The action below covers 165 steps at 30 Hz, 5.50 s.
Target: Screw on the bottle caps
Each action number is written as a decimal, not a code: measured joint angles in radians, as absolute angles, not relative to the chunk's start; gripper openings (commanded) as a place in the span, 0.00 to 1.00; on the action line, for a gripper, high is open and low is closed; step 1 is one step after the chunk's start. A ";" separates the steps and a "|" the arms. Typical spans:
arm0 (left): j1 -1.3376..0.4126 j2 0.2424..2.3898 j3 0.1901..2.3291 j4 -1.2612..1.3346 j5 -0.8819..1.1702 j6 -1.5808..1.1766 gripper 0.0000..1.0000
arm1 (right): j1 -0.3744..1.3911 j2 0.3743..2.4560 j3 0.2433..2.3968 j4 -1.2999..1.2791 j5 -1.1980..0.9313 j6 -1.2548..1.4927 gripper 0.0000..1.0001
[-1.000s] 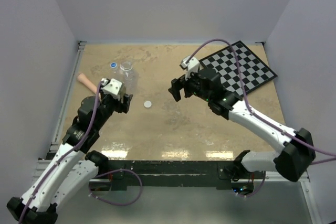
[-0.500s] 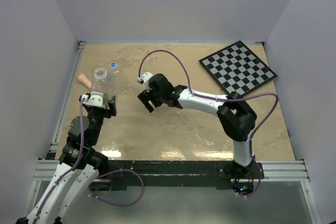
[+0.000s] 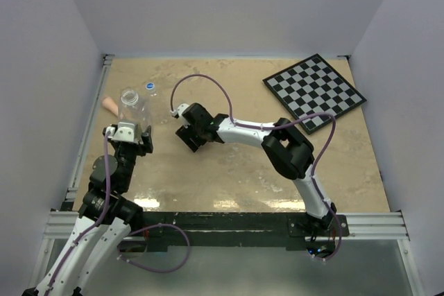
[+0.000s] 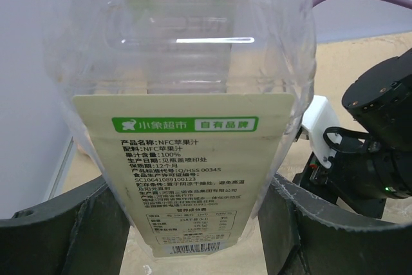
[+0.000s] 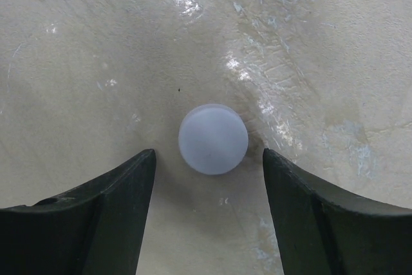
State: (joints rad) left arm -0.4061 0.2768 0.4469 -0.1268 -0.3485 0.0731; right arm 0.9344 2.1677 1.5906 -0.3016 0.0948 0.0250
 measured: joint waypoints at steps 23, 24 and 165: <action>-0.406 0.297 0.447 -0.121 -0.298 0.095 0.00 | 0.937 2.187 1.619 -0.321 0.091 0.018 0.18; -0.406 0.298 0.447 -0.120 -0.290 0.098 0.00 | 0.937 2.175 1.604 -0.324 0.088 0.018 0.18; -0.640 0.701 0.442 -0.024 0.339 0.306 0.00 | 0.897 1.275 1.390 -0.546 -0.279 -0.084 0.00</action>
